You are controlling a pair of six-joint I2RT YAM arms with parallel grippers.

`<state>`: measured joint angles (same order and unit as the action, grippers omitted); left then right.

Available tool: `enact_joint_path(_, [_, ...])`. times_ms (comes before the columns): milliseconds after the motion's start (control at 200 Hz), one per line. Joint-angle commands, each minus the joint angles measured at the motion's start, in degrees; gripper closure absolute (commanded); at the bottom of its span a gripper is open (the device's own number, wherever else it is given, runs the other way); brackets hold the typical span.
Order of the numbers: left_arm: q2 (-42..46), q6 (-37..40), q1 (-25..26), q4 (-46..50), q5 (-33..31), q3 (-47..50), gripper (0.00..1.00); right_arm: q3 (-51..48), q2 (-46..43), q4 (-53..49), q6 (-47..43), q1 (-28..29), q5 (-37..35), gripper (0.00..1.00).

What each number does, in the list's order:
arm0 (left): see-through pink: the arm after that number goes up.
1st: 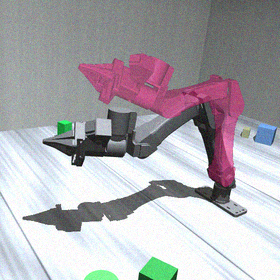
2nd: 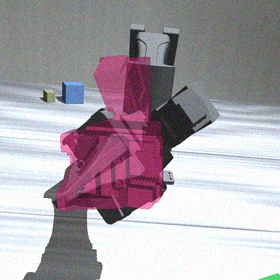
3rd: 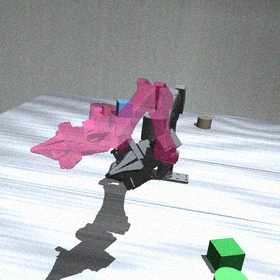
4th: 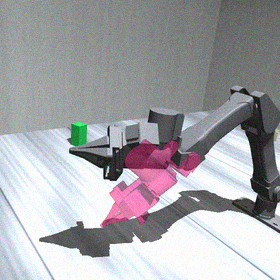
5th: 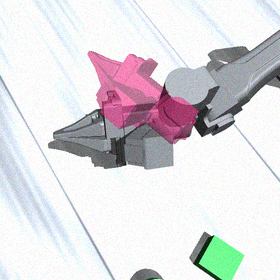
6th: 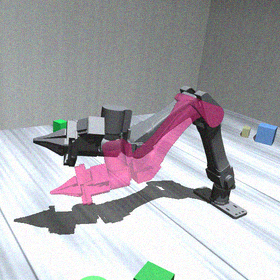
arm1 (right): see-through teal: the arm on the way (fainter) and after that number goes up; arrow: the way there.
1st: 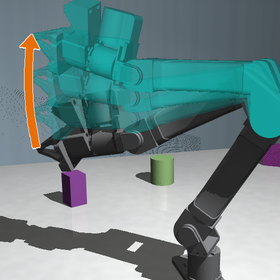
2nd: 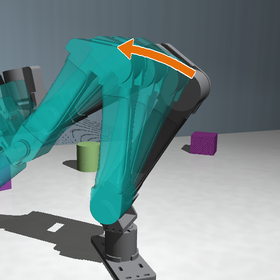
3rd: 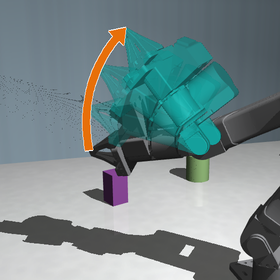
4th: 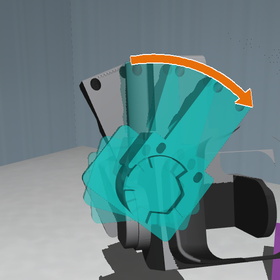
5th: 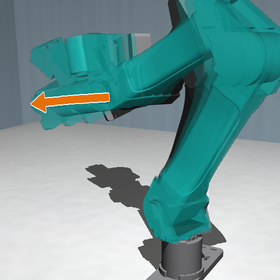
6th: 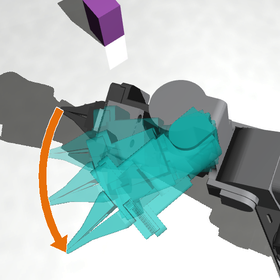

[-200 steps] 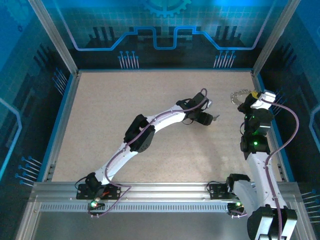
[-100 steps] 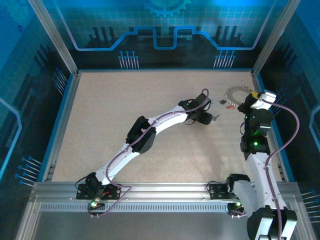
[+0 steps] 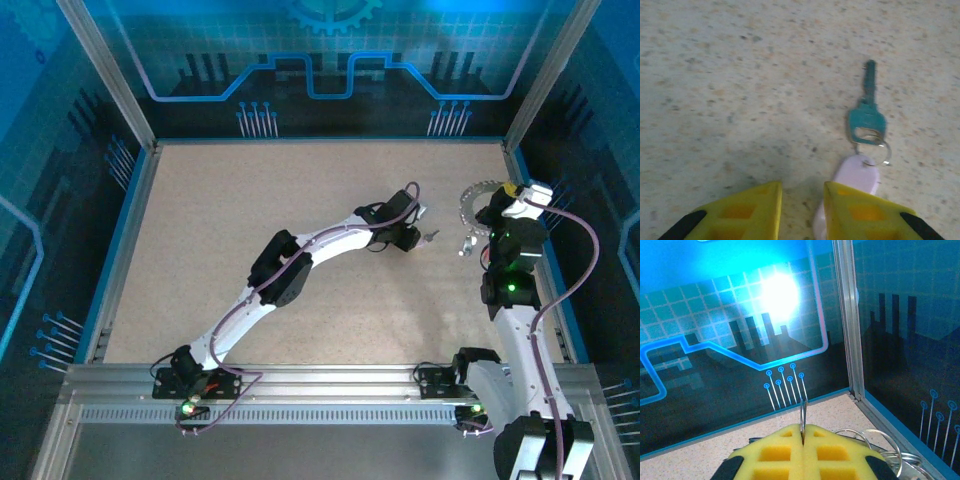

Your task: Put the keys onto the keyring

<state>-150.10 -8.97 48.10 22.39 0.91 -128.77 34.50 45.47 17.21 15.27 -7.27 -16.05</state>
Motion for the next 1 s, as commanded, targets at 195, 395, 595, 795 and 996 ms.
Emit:
enact_joint_path(195, [3.3, -3.1, 1.5, -6.4, 11.7, 2.6, 0.73, 1.3, -0.9, 3.8, 1.0, -0.9, 0.8, 1.00])
enact_joint_path(395, [4.2, -2.0, 1.7, -7.1, 9.7, 3.9, 0.75, 1.4, -0.8, 3.7, 0.8, -0.8, 0.8, 1.00])
enact_joint_path(595, [7.1, 0.5, 2.7, -12.4, 9.5, 8.1, 0.78, 1.2, -0.6, 4.0, 0.9, -0.9, 1.0, 1.00])
enact_joint_path(795, [6.0, 0.5, 3.1, -14.0, 10.8, 7.8, 0.77, 1.4, -0.5, 4.0, 0.9, -0.9, 1.1, 1.00])
enact_joint_path(996, [0.9, -0.6, 3.1, -9.7, 10.1, 2.9, 0.77, 1.4, -0.5, 4.1, 0.9, -0.9, 1.2, 1.00])
